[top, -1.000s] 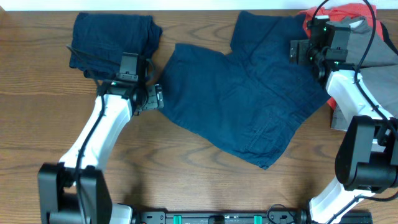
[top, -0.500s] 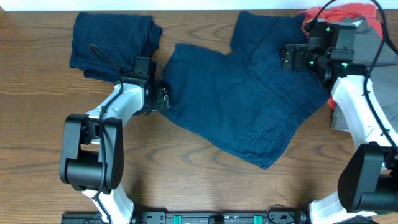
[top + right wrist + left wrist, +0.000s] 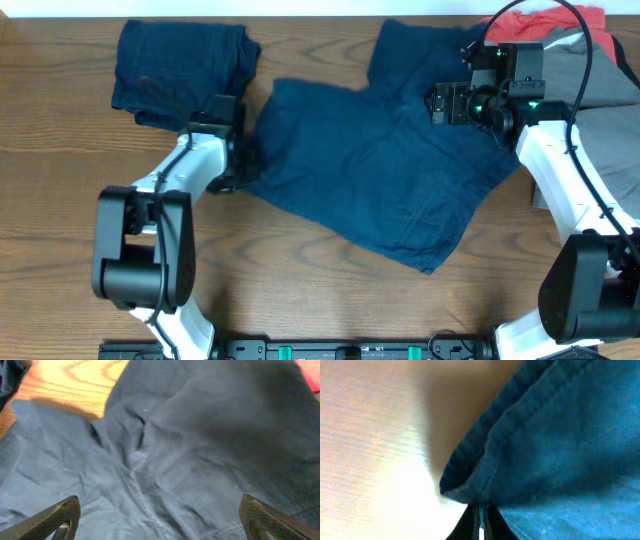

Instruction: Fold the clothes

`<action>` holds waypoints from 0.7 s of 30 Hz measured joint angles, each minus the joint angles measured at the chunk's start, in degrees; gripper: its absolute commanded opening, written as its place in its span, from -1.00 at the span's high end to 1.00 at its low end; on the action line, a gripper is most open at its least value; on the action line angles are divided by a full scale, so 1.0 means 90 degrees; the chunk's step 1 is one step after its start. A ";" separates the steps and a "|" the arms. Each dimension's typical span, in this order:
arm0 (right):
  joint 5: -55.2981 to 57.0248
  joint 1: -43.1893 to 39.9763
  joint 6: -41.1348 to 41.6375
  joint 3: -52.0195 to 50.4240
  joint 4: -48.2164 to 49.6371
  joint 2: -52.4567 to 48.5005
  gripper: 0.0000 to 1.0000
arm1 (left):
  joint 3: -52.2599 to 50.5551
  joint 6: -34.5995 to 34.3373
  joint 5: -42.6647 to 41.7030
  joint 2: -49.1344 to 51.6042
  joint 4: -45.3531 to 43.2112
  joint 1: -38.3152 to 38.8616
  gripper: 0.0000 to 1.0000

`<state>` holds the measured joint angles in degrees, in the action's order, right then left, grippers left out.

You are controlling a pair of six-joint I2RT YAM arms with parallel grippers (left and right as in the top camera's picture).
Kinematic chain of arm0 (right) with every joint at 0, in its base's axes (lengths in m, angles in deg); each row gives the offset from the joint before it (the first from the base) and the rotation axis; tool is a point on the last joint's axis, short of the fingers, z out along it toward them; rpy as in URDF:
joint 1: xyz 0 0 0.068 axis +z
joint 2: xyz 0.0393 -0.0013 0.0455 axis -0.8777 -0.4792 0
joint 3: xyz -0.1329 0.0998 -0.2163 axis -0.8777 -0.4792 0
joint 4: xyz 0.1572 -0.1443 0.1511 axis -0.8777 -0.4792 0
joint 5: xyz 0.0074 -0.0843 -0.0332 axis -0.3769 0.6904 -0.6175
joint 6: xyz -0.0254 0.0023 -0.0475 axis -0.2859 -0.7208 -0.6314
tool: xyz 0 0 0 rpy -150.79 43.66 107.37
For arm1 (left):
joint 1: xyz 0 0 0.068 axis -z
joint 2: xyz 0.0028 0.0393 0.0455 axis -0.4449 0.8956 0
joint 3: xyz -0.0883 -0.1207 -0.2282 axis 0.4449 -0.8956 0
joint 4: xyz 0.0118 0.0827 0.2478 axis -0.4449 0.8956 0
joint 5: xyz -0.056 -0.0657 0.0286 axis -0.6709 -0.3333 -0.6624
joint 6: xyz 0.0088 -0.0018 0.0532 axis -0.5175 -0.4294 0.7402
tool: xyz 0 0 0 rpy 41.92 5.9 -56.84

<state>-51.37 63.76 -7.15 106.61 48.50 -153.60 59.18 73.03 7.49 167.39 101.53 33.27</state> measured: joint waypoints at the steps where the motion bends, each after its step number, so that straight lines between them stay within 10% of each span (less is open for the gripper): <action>1: -0.0002 0.0000 0.0051 0.0000 -0.0051 0.0000 -0.99 | 0.0000 -0.0061 0.0002 -0.0097 0.0262 -0.0109 0.88; 21: 0.0049 0.0012 0.0542 0.0000 -0.0726 0.0000 -0.99 | 0.0000 -0.0748 0.1052 -0.3228 0.3818 -0.0644 0.88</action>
<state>-50.94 63.87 -2.28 106.61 41.97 -153.60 59.18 66.30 16.96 138.34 135.89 27.47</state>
